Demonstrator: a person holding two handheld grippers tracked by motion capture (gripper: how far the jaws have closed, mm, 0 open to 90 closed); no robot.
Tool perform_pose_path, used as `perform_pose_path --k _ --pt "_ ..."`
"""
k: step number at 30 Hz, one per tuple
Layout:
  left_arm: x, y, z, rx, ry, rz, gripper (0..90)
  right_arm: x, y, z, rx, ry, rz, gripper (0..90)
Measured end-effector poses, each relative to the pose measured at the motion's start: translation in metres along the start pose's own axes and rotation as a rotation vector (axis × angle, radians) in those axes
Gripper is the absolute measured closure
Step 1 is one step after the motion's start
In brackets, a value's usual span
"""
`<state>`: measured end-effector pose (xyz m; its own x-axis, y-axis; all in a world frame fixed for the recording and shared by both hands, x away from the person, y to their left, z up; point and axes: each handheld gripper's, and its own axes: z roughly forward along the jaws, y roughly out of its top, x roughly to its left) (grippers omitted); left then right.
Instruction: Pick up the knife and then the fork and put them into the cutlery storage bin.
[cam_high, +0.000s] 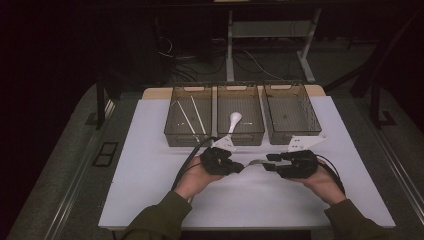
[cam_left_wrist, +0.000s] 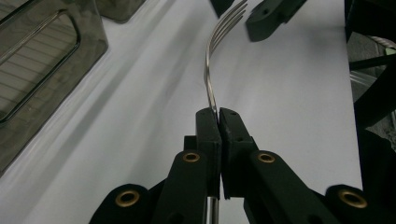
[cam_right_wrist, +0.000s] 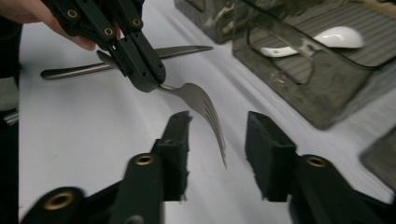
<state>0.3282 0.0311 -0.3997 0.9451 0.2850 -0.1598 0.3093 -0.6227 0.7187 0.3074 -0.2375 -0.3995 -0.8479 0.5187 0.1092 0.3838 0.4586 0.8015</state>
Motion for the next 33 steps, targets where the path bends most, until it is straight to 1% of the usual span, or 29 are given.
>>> perform_pose_path --k 2,3,4,5,6,8,9,13,15,16,18,19,20,22,24,25,28,29,30,31,33 --pt "0.000 0.000 0.001 0.002 -0.006 0.008 87.3 -0.001 0.001 0.004 0.014 0.018 -0.004 68.1" --pt "-0.001 0.000 0.001 0.006 -0.004 0.010 87.3 -0.001 0.002 0.006 0.019 0.016 -0.010 71.5" --pt "-0.001 0.000 0.001 0.003 -0.003 0.008 87.3 -0.001 0.002 0.007 0.021 0.024 -0.013 74.3" --pt "-0.001 0.000 0.000 0.002 -0.006 0.009 87.2 0.000 0.003 0.009 0.030 0.030 -0.017 74.6" --pt "-0.002 0.000 0.000 0.000 -0.004 0.012 87.3 0.001 0.003 0.010 0.042 0.027 -0.028 76.7" --pt "-0.002 0.000 0.000 0.003 -0.004 0.019 87.2 0.002 0.004 0.011 0.047 0.030 -0.034 80.8" --pt "-0.003 0.000 0.000 0.003 -0.007 0.014 87.2 0.003 0.003 0.011 0.050 0.023 -0.039 83.1" --pt "-0.004 0.000 0.000 0.009 -0.012 0.031 87.1 0.004 0.003 0.010 0.065 0.032 -0.046 85.8" --pt "-0.004 -0.001 -0.001 0.019 -0.017 0.044 86.6 0.005 0.003 0.010 0.071 0.049 -0.052 87.4" --pt "-0.003 -0.001 -0.001 0.017 -0.027 0.046 86.3 0.005 0.003 0.010 0.076 0.062 -0.049 88.0" --pt "-0.002 -0.001 -0.002 0.031 -0.039 0.065 86.5 0.005 0.003 0.010 0.080 0.078 -0.046 88.2" --pt "-0.004 -0.002 -0.001 0.020 -0.042 0.053 86.5 0.005 0.003 0.010 0.079 0.080 -0.045 88.2" --pt "-0.003 -0.002 -0.002 0.027 -0.046 0.061 86.5 0.005 0.003 0.010 0.082 0.084 -0.047 88.3" --pt "-0.003 -0.002 -0.001 0.021 -0.042 0.061 85.2 0.005 0.003 0.009 0.081 0.086 -0.042 88.4" --pt "-0.003 -0.002 -0.004 0.010 -0.012 0.064 76.3 0.005 0.003 0.008 0.082 0.078 -0.040 88.4" --pt "-0.003 -0.002 -0.007 -0.008 -0.005 0.053 71.1 0.005 0.003 0.007 0.082 0.073 -0.036 88.4" --pt "-0.001 -0.005 -0.020 -0.059 0.027 0.034 59.7 0.002 0.003 0.003 0.072 0.054 -0.031 88.4" --pt "0.000 -0.007 -0.025 -0.074 0.029 0.030 56.9 0.001 0.003 0.000 0.063 0.043 -0.025 88.4" --pt "0.000 -0.009 -0.030 -0.085 0.044 0.025 54.8 -0.001 0.003 -0.003 0.055 0.032 -0.023 88.4" --pt "0.000 -0.012 -0.035 -0.096 0.069 0.022 51.1 -0.002 0.003 -0.007 0.049 0.022 -0.018 88.4" --pt "0.000 -0.019 -0.046 -0.126 0.084 0.008 46.7 -0.007 0.004 -0.016 0.036 -0.008 -0.009 88.4"
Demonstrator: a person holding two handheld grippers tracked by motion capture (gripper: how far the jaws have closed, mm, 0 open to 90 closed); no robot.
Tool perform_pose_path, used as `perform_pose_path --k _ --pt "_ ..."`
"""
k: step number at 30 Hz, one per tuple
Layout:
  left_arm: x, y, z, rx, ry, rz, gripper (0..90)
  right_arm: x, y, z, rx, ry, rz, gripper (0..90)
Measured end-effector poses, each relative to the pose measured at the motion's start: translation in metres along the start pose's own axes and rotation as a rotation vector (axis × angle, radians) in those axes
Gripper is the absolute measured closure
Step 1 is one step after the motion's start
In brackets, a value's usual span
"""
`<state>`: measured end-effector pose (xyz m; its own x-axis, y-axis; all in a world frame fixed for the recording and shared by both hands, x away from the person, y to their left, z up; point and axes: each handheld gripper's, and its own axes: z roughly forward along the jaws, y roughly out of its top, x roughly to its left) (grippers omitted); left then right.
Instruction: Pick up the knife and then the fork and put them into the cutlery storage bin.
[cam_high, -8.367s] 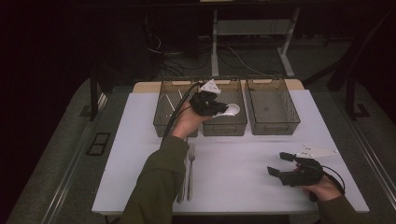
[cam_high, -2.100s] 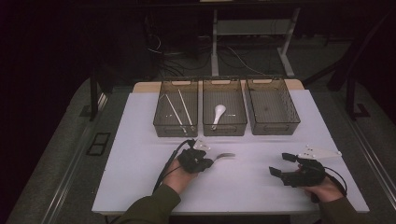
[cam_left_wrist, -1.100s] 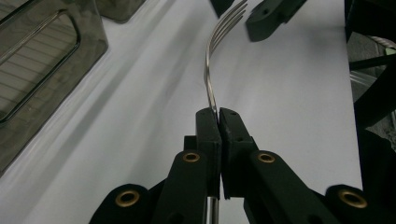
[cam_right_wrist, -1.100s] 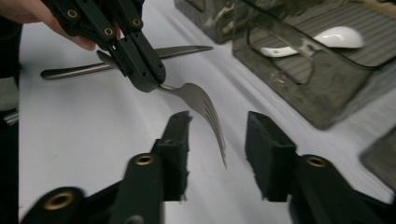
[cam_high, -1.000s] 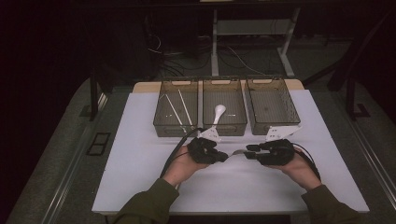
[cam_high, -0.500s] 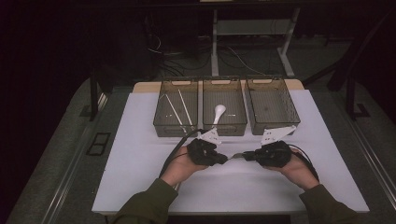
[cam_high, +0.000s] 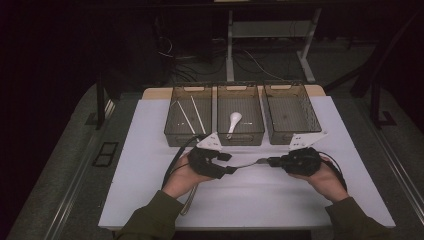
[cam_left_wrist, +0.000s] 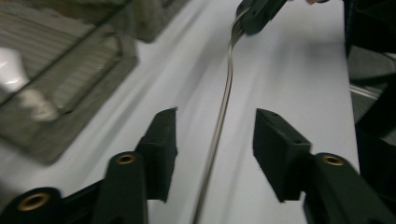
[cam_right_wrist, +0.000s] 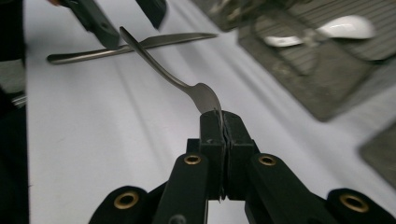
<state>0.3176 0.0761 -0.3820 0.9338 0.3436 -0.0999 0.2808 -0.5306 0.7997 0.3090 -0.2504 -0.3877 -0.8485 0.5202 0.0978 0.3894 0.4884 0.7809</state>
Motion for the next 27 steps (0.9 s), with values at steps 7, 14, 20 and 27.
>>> perform_pose_path --k 7,14,20,27 --pt "-0.002 -0.026 -0.030 -0.044 0.054 -0.042 34.2 -0.025 -0.002 -0.036 -0.064 -0.119 0.069 88.4" --pt "0.004 -0.061 -0.046 -0.036 0.096 -0.110 23.7 -0.053 -0.003 -0.069 -0.107 -0.279 0.165 88.3" --pt "0.009 -0.085 -0.056 -0.048 0.123 -0.161 18.9 -0.079 0.000 -0.084 -0.120 -0.423 0.241 88.3" --pt "0.010 -0.097 -0.064 -0.052 0.150 -0.173 12.6 -0.108 0.006 -0.082 -0.091 -0.556 0.309 88.3"
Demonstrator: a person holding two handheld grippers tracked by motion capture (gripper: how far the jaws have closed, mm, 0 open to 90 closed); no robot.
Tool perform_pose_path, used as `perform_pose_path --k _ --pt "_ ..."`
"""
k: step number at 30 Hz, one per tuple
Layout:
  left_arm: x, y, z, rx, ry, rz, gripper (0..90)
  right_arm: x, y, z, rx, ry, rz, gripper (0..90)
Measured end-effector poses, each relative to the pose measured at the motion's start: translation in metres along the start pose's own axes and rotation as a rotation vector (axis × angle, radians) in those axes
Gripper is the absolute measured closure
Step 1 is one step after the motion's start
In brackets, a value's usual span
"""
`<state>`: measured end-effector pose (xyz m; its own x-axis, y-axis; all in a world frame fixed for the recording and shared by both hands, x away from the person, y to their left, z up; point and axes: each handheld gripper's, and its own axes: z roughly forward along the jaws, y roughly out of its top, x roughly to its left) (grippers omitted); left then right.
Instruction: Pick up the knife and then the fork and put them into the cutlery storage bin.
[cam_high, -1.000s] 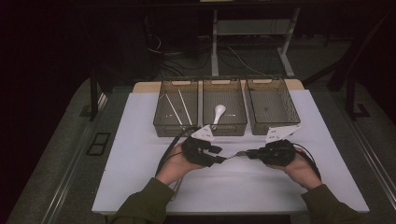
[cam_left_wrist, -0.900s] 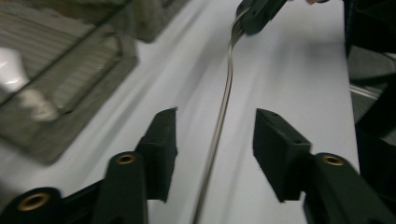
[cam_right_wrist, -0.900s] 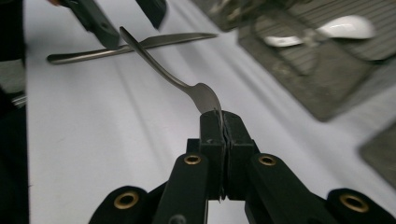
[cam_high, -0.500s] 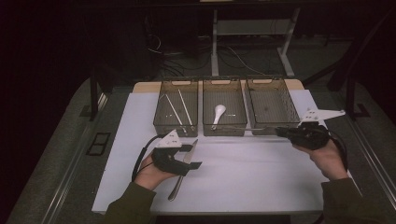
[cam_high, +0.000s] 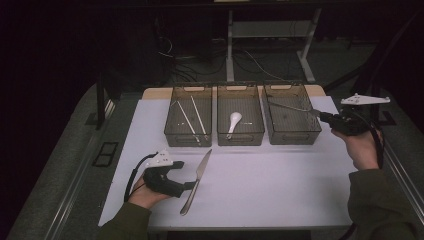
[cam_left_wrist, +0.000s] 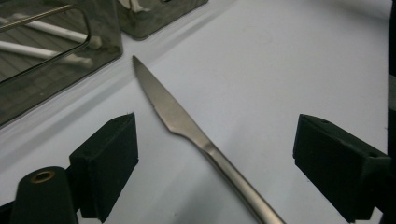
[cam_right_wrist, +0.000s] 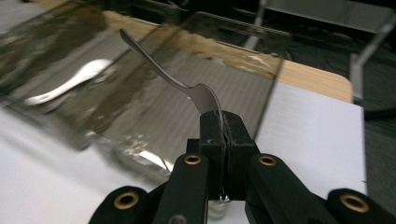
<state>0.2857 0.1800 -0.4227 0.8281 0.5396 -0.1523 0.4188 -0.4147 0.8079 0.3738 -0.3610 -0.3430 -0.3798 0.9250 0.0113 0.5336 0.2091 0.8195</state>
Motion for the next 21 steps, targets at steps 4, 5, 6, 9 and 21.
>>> perform_pose_path --k 4,5,6,9,21 --pt "0.001 0.000 0.001 -0.004 0.005 0.006 9.4 -0.007 0.000 0.018 0.037 -0.057 0.035 88.3" --pt "0.000 0.000 0.001 -0.003 0.006 0.012 8.2 -0.009 -0.001 0.023 0.049 -0.065 0.044 88.3" --pt "0.000 0.001 0.001 -0.009 0.006 0.016 7.5 -0.009 -0.001 0.028 0.059 -0.077 0.059 88.3" --pt "0.000 0.001 0.002 -0.011 0.012 0.021 5.0 -0.009 -0.002 0.043 0.088 -0.089 0.069 88.2" --pt "0.000 0.000 0.004 0.003 -0.002 0.025 3.9 0.006 -0.007 0.076 0.177 -0.120 0.037 87.0"
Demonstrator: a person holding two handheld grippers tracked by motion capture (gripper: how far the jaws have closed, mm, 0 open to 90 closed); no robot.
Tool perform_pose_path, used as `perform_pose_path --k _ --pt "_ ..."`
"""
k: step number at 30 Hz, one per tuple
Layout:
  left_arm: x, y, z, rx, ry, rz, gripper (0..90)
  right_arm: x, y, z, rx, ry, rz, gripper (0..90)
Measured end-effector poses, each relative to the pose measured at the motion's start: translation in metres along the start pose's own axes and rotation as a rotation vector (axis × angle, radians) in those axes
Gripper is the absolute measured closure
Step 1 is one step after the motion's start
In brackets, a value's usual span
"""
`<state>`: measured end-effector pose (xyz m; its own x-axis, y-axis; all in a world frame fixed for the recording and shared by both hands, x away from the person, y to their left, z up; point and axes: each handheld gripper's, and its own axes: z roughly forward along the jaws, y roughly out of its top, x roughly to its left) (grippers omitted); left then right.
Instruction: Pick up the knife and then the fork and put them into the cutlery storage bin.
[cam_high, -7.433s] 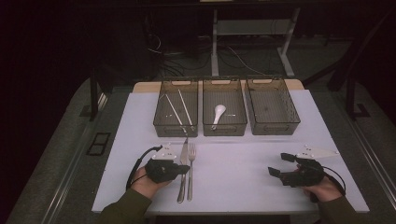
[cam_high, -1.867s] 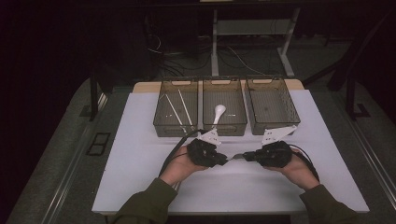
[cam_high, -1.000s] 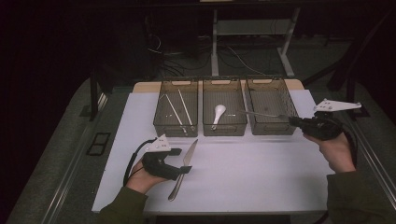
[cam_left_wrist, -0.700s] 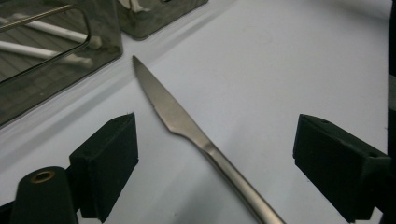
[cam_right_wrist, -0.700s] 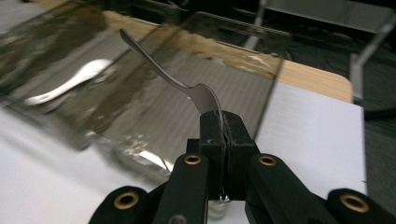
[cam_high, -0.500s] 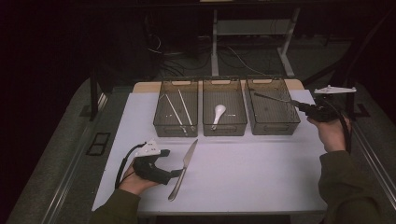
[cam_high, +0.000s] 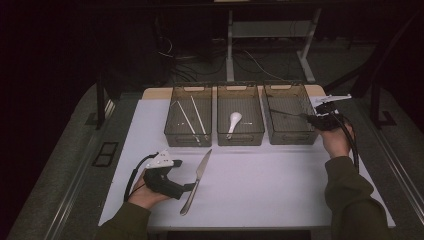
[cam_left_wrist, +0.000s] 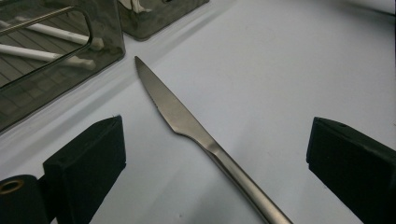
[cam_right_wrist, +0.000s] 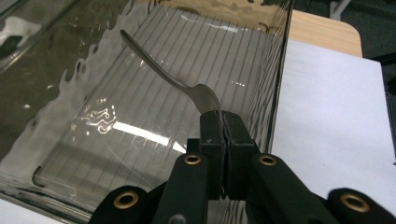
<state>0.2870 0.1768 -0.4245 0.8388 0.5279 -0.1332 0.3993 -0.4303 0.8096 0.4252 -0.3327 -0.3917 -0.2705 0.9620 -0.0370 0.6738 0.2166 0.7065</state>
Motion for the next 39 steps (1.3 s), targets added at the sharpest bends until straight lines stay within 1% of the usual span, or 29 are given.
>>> perform_pose_path --k 2,3,5,6,8,10,12,15,16,18,21,23,26,29,30,32,34,36,37,38,39 --pt "0.000 0.000 0.000 0.000 -0.001 0.000 3.9 0.000 0.001 -0.002 -0.017 0.027 0.007 83.2" --pt "0.000 0.000 0.000 0.000 0.000 0.000 3.9 0.000 0.002 -0.004 -0.028 0.034 0.007 80.2" --pt "0.000 0.000 0.000 0.000 0.000 0.001 3.9 0.000 0.002 -0.006 -0.036 0.038 0.003 77.7" --pt "0.000 0.000 0.000 0.000 0.001 0.002 3.9 -0.001 0.002 -0.006 -0.039 0.047 0.012 75.2" --pt "0.000 0.000 0.000 0.001 0.002 0.002 3.9 -0.003 0.001 -0.008 -0.052 0.067 0.030 67.4" --pt "0.000 0.000 0.000 0.001 0.001 0.001 4.0 -0.005 0.001 -0.012 -0.063 0.103 0.045 57.8" --pt "0.000 0.000 0.000 0.003 0.003 0.002 4.3 -0.005 0.000 -0.019 -0.080 0.135 0.047 48.4" --pt "0.000 0.000 0.000 0.005 0.016 0.006 6.5 0.000 -0.001 -0.034 -0.108 0.174 0.013 41.8" --pt "0.000 0.000 0.000 0.008 0.022 0.002 7.3 0.003 -0.002 -0.040 -0.121 0.186 0.002 40.1" --pt "0.000 0.000 0.000 0.008 0.032 -0.003 9.9 0.009 -0.005 -0.051 -0.139 0.216 -0.018 37.5" --pt "0.001 0.001 -0.001 0.009 0.042 -0.003 14.0 0.018 -0.011 -0.063 -0.166 0.278 -0.054 33.1" --pt "0.001 0.001 -0.001 0.012 0.049 -0.002 16.7 0.025 -0.016 -0.070 -0.181 0.301 -0.067 31.8" --pt "0.002 0.003 -0.001 0.013 0.052 -0.006 25.2 0.035 -0.025 -0.077 -0.201 0.332 -0.100 30.7" --pt "0.004 0.006 0.002 0.017 0.054 -0.001 39.6 0.046 -0.036 -0.082 -0.206 0.374 -0.111 29.8" --pt "0.005 0.007 0.003 0.029 0.058 0.003 43.5 0.050 -0.040 -0.083 -0.206 0.386 -0.119 29.6" --pt "0.008 0.010 0.008 0.041 0.064 0.008 52.5 0.058 -0.050 -0.083 -0.203 0.402 -0.130 28.3" --pt "0.011 0.014 0.013 0.057 0.082 0.012 61.2 0.065 -0.059 -0.083 -0.200 0.419 -0.141 27.1" --pt "0.014 0.018 0.018 0.062 0.097 0.012 70.1 0.071 -0.069 -0.083 -0.202 0.440 -0.158 26.3" --pt "0.015 0.020 0.021 0.067 0.099 0.001 75.0 0.074 -0.073 -0.082 -0.203 0.448 -0.166 25.5" --pt "0.017 0.021 0.024 0.083 0.098 0.002 79.0 0.077 -0.078 -0.081 -0.207 0.451 -0.177 25.4" --pt "0.019 0.022 0.028 0.092 0.106 -0.003 81.9 0.079 -0.082 -0.080 -0.204 0.450 -0.178 24.7"
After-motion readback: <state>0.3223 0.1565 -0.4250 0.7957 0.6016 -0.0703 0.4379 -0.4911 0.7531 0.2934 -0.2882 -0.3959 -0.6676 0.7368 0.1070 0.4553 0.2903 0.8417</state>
